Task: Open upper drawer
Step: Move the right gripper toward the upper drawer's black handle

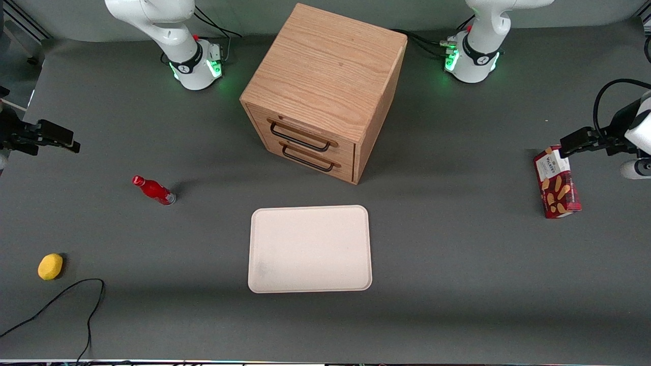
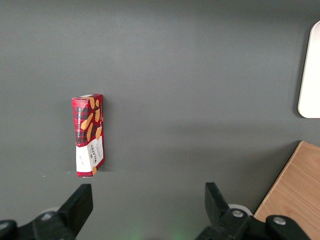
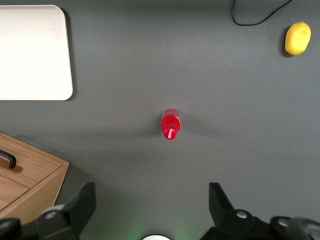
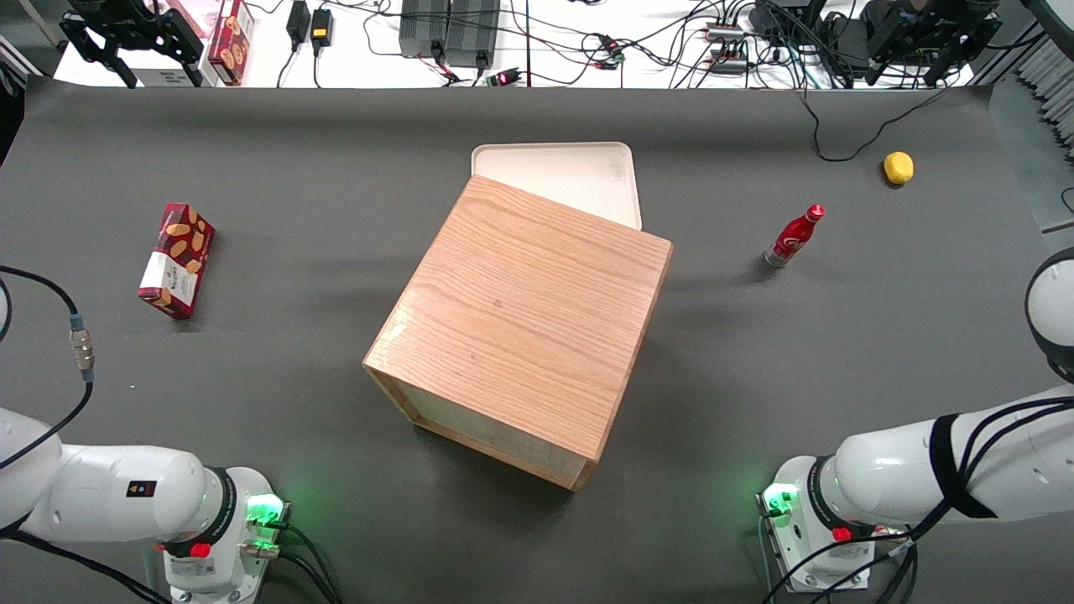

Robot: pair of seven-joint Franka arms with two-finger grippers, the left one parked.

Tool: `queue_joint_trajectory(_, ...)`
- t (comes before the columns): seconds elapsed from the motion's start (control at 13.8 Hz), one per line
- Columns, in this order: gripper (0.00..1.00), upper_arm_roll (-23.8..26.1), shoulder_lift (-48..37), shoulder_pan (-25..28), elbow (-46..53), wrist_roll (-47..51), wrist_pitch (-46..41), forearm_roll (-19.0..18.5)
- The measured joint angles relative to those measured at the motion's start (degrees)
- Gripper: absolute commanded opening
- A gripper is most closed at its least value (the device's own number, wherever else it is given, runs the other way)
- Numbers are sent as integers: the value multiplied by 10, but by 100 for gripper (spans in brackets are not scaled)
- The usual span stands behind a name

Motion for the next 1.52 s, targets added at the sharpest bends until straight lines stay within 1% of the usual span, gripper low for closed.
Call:
queue_joint_trajectory(0.65, 100, 6, 4, 2, 0, 0, -11, 1)
queue_joint_trajectory(1.08, 100, 8, 4, 3, 2, -1, -33, 3)
queue_joint_trajectory(1.3, 100, 9, 4, 6, 3, -1, -33, 21)
queue_joint_trajectory(1.52, 100, 10, 13, 37, 17, -3, -32, 43)
